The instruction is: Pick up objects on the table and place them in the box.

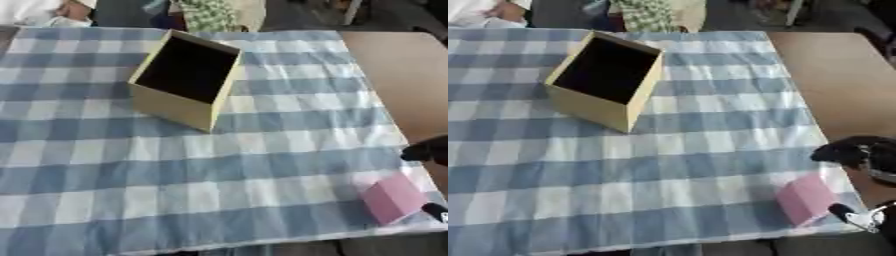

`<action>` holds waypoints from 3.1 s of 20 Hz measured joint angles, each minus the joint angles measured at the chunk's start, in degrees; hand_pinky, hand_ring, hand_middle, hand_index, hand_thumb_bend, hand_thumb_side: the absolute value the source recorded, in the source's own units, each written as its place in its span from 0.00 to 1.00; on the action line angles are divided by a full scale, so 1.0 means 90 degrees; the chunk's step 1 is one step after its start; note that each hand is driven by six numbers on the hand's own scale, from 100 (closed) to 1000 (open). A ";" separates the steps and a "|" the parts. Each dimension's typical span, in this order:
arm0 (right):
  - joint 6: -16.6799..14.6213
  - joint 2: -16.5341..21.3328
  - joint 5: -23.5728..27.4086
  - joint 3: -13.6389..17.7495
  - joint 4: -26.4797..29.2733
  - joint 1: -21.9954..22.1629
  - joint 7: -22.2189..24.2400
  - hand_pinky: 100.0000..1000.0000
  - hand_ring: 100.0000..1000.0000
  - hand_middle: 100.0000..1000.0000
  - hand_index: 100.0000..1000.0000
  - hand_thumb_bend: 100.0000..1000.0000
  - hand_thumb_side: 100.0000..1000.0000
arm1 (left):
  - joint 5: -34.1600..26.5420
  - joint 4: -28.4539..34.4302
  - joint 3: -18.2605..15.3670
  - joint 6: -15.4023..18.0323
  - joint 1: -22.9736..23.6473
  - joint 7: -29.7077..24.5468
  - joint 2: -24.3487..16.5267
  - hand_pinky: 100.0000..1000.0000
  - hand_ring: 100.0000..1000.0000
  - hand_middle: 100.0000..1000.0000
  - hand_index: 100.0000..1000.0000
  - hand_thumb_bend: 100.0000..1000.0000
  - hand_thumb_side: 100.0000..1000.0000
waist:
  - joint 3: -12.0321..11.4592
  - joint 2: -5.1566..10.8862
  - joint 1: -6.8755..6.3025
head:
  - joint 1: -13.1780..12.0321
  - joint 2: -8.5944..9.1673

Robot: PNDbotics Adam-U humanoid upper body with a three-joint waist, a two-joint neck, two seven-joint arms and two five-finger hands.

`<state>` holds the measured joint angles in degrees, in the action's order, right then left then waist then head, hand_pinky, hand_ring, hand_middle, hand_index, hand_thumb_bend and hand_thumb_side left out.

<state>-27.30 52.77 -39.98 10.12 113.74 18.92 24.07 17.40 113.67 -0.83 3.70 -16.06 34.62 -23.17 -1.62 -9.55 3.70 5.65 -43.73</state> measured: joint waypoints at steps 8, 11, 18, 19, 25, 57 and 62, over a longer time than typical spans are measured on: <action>-0.0069 0.0019 -0.0252 -0.0171 0.0000 0.0023 -0.0182 0.94 0.93 0.91 1.00 0.18 0.56 | 0.0000 0.0000 0.0001 -0.0012 0.0000 -0.0012 0.0000 0.42 0.59 0.54 0.66 0.15 0.85 | -0.0002 -0.0011 -0.0009 | -0.0007 0.0000; -0.0066 0.0060 -0.0256 -0.0222 0.0000 0.0031 -0.0168 0.94 0.92 0.92 1.00 0.20 0.54 | 0.0000 0.0000 0.0003 -0.0015 0.0000 -0.0015 0.0000 0.42 0.59 0.54 0.66 0.15 0.85 | 0.0005 -0.0013 -0.0010 | -0.0032 0.0000; -0.0007 0.0241 -0.0393 -0.0378 0.0000 0.0030 -0.0052 0.94 0.92 0.93 1.00 0.22 0.56 | -0.0001 0.0000 0.0035 -0.0028 0.0000 -0.0028 -0.0001 0.42 0.59 0.54 0.66 0.15 0.85 | 0.0042 -0.0022 -0.0015 | -0.0136 0.0000; -0.0008 0.0270 -0.0412 -0.0393 0.0000 0.0027 -0.0051 0.94 0.92 0.93 1.00 0.23 0.57 | -0.0001 0.0000 0.0036 -0.0029 0.0000 -0.0029 -0.0001 0.42 0.59 0.54 0.66 0.15 0.85 | 0.0048 -0.0022 -0.0016 | -0.0145 0.0000; -0.0033 0.0394 -0.0479 -0.0470 0.0000 -0.0071 -0.0051 0.94 0.92 0.93 1.00 0.25 0.58 | -0.0003 0.0000 0.0037 -0.0035 -0.0001 -0.0035 -0.0001 0.42 0.60 0.54 0.66 0.15 0.85 | 0.0043 -0.0038 -0.0020 | -0.0163 0.0001; 0.0169 0.0500 -0.0426 -0.0845 0.0000 -0.0428 0.0527 0.93 0.90 0.91 1.00 0.24 0.65 | -0.0050 0.0000 0.0042 -0.0035 -0.0020 -0.0038 0.0006 0.42 0.60 0.54 0.66 0.14 0.85 | -0.0105 -0.0146 -0.0031 | -0.0045 0.0118; 0.0194 0.0501 -0.0409 -0.0875 0.0000 -0.0483 0.0623 0.92 0.90 0.91 1.00 0.26 0.65 | -0.0053 0.0000 0.0044 -0.0035 -0.0032 -0.0038 0.0009 0.42 0.60 0.54 0.66 0.14 0.85 | -0.0136 -0.0164 -0.0030 | -0.0018 0.0127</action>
<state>-25.55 57.28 -43.66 2.25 113.74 14.57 29.68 16.93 113.67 -0.43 3.38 -16.34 34.27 -23.09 -2.84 -11.03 3.43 5.49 -42.59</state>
